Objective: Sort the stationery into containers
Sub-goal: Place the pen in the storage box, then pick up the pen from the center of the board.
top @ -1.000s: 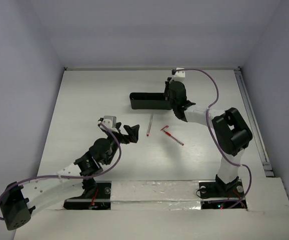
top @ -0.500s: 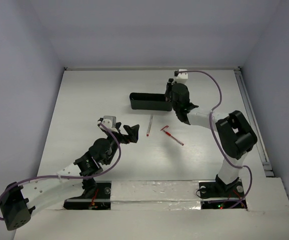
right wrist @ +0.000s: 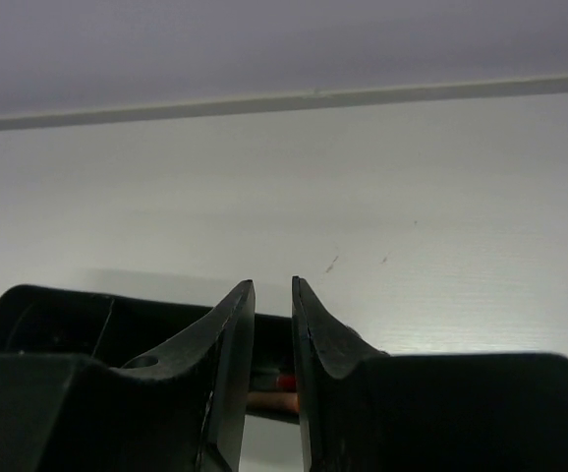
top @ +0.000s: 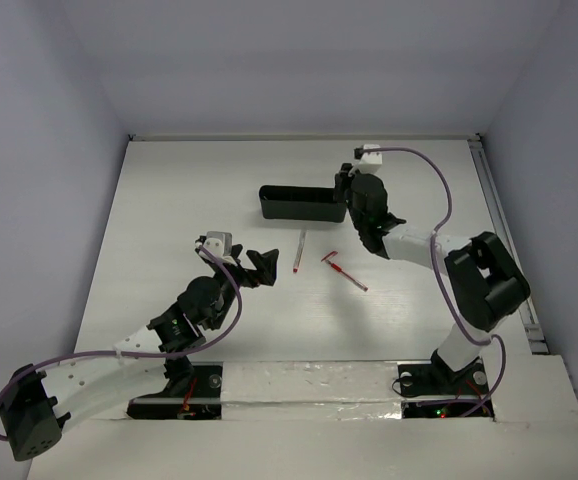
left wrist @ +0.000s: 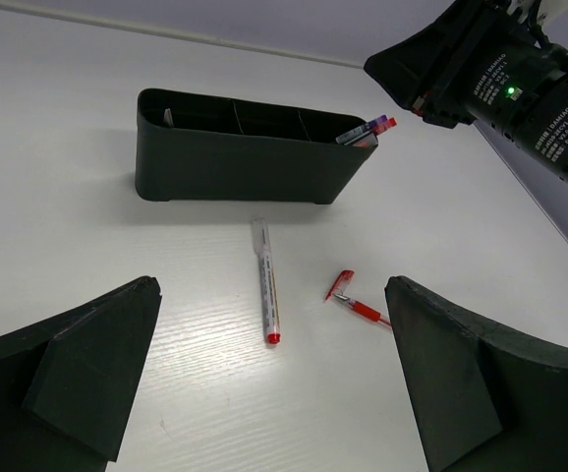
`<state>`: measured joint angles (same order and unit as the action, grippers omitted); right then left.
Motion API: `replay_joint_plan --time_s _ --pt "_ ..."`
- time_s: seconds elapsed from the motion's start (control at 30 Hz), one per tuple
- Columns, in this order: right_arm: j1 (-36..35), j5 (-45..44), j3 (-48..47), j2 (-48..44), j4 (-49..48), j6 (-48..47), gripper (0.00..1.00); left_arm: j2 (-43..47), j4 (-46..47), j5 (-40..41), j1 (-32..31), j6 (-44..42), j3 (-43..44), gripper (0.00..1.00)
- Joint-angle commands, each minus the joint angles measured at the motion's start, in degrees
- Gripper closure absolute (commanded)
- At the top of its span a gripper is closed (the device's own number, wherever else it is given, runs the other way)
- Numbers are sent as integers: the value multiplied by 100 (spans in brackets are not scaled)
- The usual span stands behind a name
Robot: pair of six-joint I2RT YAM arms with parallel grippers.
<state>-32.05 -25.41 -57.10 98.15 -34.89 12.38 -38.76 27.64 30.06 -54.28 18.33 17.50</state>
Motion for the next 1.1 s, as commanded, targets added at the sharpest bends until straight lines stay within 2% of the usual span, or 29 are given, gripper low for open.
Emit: replay_joint_plan --time_s 0.0,0.13,0.2,0.37,0.4,0.43,0.47,0.6,0.83,1.07 --pt "-73 456 -20 -437 -1 159 72 71 277 34 -21 13 184 1" --pt "-301 1247 -380 -533 1446 291 73 88 242 70 -21 -5 193 1" --pt "-415 1441 -381 -586 1792 387 73 114 233 87 -21 -5 193 1" --pt "-1003 1425 -459 -438 2925 598 70 150 242 79 -21 -4 175 1" --pt "-1057 1425 -582 -359 3092 773 63 141 251 79 -21 -5 184 1" --pt "-1127 1433 -618 -271 3303 844 62 141 242 79 -21 -5 184 1" --pt "-1189 1407 -644 -174 3366 923 56 141 233 79 -21 -5 184 1" --pt "-1374 1214 -793 309 3445 1257 53 185 224 114 -21 -13 175 1" --pt "-1435 354 -1145 881 3901 1548 52 167 242 96 -21 -4 166 1" --pt "-1435 317 -1338 1214 3982 1618 52 141 277 52 -21 13 166 1"
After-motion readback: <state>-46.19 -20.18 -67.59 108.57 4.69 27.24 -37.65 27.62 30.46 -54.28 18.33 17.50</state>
